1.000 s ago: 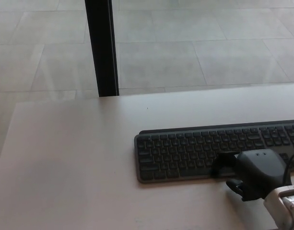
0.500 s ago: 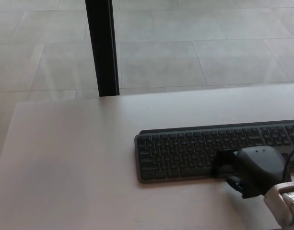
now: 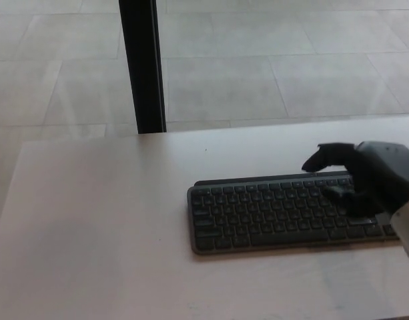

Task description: The robot uses its right fingers to click on the space key of the black keyboard placed on the center of the white desk.

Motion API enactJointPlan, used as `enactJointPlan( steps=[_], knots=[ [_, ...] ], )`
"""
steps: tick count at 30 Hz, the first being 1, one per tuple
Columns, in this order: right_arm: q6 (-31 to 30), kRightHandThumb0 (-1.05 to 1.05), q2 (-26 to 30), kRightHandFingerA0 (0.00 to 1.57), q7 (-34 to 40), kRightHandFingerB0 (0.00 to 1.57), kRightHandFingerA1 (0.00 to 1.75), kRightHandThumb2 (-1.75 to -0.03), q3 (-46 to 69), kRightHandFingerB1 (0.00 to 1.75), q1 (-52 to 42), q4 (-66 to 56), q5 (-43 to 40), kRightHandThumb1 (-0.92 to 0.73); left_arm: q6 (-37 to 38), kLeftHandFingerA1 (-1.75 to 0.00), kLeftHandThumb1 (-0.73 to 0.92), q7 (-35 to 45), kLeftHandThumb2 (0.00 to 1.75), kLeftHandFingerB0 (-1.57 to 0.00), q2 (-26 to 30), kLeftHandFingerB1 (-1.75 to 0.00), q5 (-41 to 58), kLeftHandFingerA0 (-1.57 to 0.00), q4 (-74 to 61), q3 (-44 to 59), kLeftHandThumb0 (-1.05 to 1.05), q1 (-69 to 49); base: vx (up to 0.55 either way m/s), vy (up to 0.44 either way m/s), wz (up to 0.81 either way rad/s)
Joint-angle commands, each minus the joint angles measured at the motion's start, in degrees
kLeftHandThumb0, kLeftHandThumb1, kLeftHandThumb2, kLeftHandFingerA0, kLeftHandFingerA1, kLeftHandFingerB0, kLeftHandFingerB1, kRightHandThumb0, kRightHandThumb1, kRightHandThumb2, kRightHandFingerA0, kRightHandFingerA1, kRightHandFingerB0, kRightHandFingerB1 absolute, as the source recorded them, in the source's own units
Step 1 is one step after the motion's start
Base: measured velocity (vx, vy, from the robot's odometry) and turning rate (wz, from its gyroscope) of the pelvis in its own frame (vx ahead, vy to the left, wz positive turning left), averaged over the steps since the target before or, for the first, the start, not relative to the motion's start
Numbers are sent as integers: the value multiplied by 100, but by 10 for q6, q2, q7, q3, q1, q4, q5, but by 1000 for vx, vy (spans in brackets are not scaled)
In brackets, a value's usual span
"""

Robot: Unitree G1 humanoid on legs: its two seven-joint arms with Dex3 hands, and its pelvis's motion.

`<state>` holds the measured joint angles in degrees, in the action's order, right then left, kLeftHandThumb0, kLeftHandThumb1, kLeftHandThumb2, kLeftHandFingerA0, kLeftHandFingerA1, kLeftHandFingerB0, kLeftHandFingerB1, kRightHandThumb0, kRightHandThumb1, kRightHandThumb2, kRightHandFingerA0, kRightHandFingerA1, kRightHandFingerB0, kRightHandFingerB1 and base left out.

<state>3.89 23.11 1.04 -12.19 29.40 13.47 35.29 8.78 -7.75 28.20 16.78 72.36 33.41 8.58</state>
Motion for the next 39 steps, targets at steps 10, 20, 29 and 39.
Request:
enactJointPlan(
  steps=[10, 20, 29, 39],
  knots=[
    [-83, -18, 120, 89, -77, 75, 144, -58, 285, 52, 7, -66, -164, -61, 0, -151, 52, 4, 59, -81, 13, -66, 11, -100, 5, 13, -47, -17, 0, 0, 0],
    [-76, -46, 135, 99, -4, 79, 156, -69, 523, 60, -160, 45, -216, -53, 3, -163, 52, 19, 60, -82, 9, -68, 23, -104, 2, 28, -46, -21, 0, 0, 0],
    [-64, -48, 95, 86, 117, 78, 153, -67, 667, 66, -222, 245, -282, -54, -3, -159, 52, 6, 61, -76, 12, -65, 22, -100, 6, 31, -45, -15, 0, 0, 0],
    [-88, -45, 17, 123, 130, 75, 162, -67, 749, 70, -214, 266, -357, -53, 6, -159, 53, 14, 60, -82, 10, -70, 6, -100, 1, 16, -48, -20, 0, 0, 0]
  ],
)
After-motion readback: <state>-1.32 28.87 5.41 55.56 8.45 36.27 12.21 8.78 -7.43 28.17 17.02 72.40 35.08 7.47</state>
